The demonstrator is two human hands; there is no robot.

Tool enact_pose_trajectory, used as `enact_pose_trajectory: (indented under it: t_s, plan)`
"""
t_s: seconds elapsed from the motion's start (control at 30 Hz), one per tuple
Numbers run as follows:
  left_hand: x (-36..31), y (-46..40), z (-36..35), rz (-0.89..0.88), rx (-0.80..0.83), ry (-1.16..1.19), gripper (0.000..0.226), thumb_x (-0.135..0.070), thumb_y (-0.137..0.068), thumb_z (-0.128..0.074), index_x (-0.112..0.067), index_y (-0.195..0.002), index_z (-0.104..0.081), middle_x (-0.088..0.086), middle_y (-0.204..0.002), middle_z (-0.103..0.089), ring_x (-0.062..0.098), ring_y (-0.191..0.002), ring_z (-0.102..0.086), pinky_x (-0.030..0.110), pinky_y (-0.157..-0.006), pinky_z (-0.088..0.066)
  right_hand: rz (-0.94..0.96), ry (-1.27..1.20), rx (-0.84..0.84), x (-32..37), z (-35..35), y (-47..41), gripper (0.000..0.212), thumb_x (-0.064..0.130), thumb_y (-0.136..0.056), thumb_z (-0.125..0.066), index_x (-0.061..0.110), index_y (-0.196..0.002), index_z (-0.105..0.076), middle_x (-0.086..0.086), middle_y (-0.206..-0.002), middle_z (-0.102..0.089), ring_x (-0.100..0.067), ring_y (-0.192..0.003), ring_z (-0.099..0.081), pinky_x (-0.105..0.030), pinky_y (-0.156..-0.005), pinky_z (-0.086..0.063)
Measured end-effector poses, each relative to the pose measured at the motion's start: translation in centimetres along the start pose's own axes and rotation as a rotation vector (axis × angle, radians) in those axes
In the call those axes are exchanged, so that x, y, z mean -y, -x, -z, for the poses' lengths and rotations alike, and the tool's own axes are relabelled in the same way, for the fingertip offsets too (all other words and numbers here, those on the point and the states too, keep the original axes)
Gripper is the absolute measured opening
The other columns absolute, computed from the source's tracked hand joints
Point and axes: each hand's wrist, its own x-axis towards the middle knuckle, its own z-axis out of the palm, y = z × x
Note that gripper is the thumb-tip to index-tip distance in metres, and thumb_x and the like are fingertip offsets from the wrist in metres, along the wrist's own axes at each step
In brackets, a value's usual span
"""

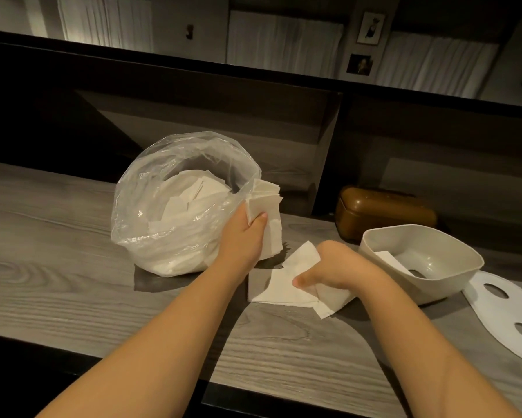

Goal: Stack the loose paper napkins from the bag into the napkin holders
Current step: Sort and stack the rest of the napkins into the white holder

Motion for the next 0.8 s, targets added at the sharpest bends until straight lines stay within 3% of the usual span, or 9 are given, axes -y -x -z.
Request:
enact_pose_trajectory:
  t_s: [0.17,0.27,0.33,0.43,0.5,0.53,0.6,0.7,0.8]
  plan:
    - [-0.1,0.0,0.0,-0.014,-0.005,-0.009,0.018,-0.028,-0.103,-0.048,-0.036,-0.117,-0.041,-0.010,-0.105,-0.052,0.015,-0.104,-0.053,0.040,-0.099,-0.049,0.089,-0.071,-0.022,-0.1,-0.1,0.5,0.063,0.029,-0.083,-0.076,0.020,-0.139,-0.049,-0.003,-0.135,-0.056,-0.023,-0.116,-0.054,-0.034,-0.092,-0.048]
    - [-0.1,0.0,-0.1,-0.009,-0.005,-0.010,0.019,-0.027,-0.103,-0.048,-0.038,-0.117,-0.041,-0.013,-0.104,-0.050,0.014,-0.104,-0.051,0.039,-0.099,-0.048,0.146,-0.222,-0.063,-0.7,0.5,0.7,0.057,0.025,-0.085,-0.075,0.023,-0.137,-0.050,0.001,-0.134,-0.056,-0.020,-0.118,-0.054,-0.036,-0.100,-0.045]
    - [-0.2,0.1,-0.1,0.014,-0.011,0.018,0.021,-0.027,-0.103,-0.049,-0.036,-0.121,-0.045,-0.011,-0.108,-0.053,0.015,-0.106,-0.053,0.037,-0.098,-0.047,0.201,-0.573,-0.094,-1.0,1.1,1.1,0.046,0.020,-0.083,-0.077,0.023,-0.124,-0.057,0.003,-0.120,-0.065,-0.018,-0.108,-0.061,-0.043,-0.099,-0.049]
    - [-0.4,0.2,-0.4,0.174,0.022,0.174,0.031,-0.023,-0.104,-0.046,-0.022,-0.135,-0.048,0.003,-0.122,-0.058,0.014,-0.097,-0.056,0.030,-0.089,-0.051,0.247,-1.224,-0.125,-0.6,1.5,1.5,0.038,0.014,-0.079,-0.075,0.024,-0.113,-0.061,0.001,-0.104,-0.071,-0.020,-0.093,-0.071,-0.042,-0.078,-0.060]
    - [-0.6,0.5,-0.6,0.285,0.097,0.268,0.034,-0.018,-0.104,-0.045,-0.018,-0.138,-0.044,0.009,-0.129,-0.057,0.013,-0.092,-0.058,0.021,-0.075,-0.053,0.265,-1.492,-0.113,-0.1,1.1,1.4,0.042,0.016,-0.071,-0.075,0.025,-0.110,-0.061,-0.001,-0.101,-0.074,-0.022,-0.091,-0.073,-0.043,-0.071,-0.061]
    - [-0.7,0.7,-0.8,0.353,0.128,0.357,0.035,-0.019,-0.104,-0.046,-0.021,-0.138,-0.044,0.009,-0.129,-0.059,0.018,-0.096,-0.061,0.026,-0.073,-0.055,0.252,-1.585,-0.112,0.1,0.7,1.2,0.046,0.017,-0.069,-0.075,0.024,-0.113,-0.061,-0.002,-0.102,-0.075,-0.024,-0.092,-0.073,-0.046,-0.073,-0.061]
    - [-1.0,1.1,-0.9,0.475,0.171,0.551,0.031,-0.020,-0.102,-0.050,-0.021,-0.133,-0.050,0.009,-0.117,-0.067,0.030,-0.102,-0.066,0.041,-0.077,-0.058,0.175,-1.628,-0.159,0.5,-0.4,0.5,0.046,0.015,-0.075,-0.076,0.022,-0.118,-0.060,-0.005,-0.105,-0.074,-0.026,-0.094,-0.072,-0.051,-0.076,-0.060]
    - [-1.2,1.3,-1.3,0.527,0.207,0.726,0.023,-0.032,-0.103,-0.048,-0.019,-0.116,-0.062,0.008,-0.094,-0.077,0.033,-0.097,-0.070,0.051,-0.087,-0.056,0.027,-1.504,-0.268,0.8,-1.5,-0.5,0.047,0.014,-0.084,-0.074,0.021,-0.126,-0.057,-0.003,-0.105,-0.070,-0.026,-0.092,-0.070,-0.051,-0.076,-0.060]
    - [-1.3,1.1,-1.5,0.549,0.226,0.844,0.046,-0.061,-0.097,-0.040,-0.024,-0.109,-0.066,0.009,-0.102,-0.076,0.034,-0.102,-0.070,0.051,-0.084,-0.057,-0.024,-1.391,-0.351,0.8,-1.9,-1.0,0.049,0.017,-0.085,-0.074,0.023,-0.130,-0.053,0.004,-0.098,-0.065,-0.020,-0.087,-0.068,-0.043,-0.069,-0.061]
